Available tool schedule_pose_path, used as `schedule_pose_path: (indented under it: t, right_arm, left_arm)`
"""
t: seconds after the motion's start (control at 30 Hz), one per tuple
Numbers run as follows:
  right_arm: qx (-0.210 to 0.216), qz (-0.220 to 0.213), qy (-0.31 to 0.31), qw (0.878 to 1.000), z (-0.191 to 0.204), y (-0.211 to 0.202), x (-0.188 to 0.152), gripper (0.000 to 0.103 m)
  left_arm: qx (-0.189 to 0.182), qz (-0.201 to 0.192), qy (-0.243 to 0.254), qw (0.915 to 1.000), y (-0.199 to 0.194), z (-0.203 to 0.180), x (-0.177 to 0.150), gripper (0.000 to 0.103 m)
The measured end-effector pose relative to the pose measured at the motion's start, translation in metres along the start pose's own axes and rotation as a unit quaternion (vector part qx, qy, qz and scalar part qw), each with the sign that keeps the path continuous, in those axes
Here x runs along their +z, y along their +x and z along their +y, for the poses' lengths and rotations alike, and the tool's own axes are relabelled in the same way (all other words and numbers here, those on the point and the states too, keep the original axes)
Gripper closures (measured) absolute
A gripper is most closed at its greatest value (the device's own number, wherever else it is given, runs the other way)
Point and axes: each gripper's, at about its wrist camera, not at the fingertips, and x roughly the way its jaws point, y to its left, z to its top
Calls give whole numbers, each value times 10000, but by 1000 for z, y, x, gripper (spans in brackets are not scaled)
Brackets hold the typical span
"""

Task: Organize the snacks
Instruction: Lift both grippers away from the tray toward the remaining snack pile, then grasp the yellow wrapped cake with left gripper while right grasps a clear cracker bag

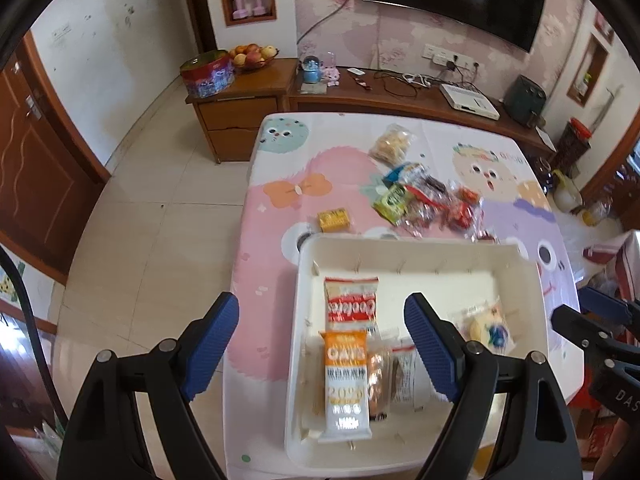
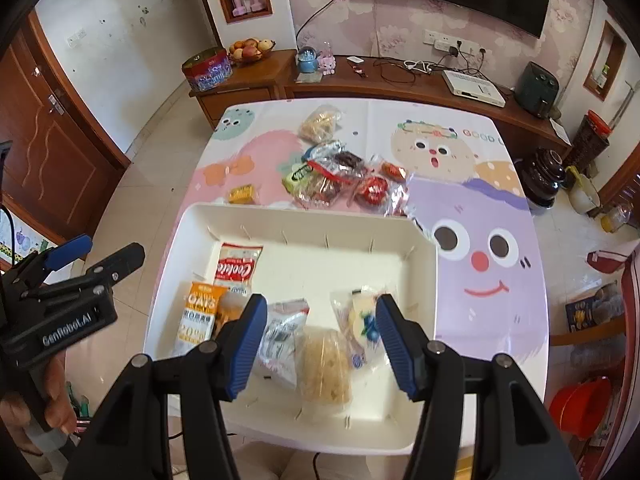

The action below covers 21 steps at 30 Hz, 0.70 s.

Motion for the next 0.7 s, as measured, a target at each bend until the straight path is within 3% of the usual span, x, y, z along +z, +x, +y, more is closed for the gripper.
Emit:
schedule_pose_path:
  t: [0.3,0.5,0.7]
  right_arm:
    - [-41,-435,-285,9986,-20,-11,76,46]
    - [66,-613,-288,9977,-36,-14,143,46]
    - [50,-651,-325,9973,-43,15,208,46]
  left_arm:
    - [119,-158,-318,9993,3,21,71,19]
    - [-45,-206,-493,9986,11,28,122,15]
    - [-82,106,-423,9990,56,17,152,14]
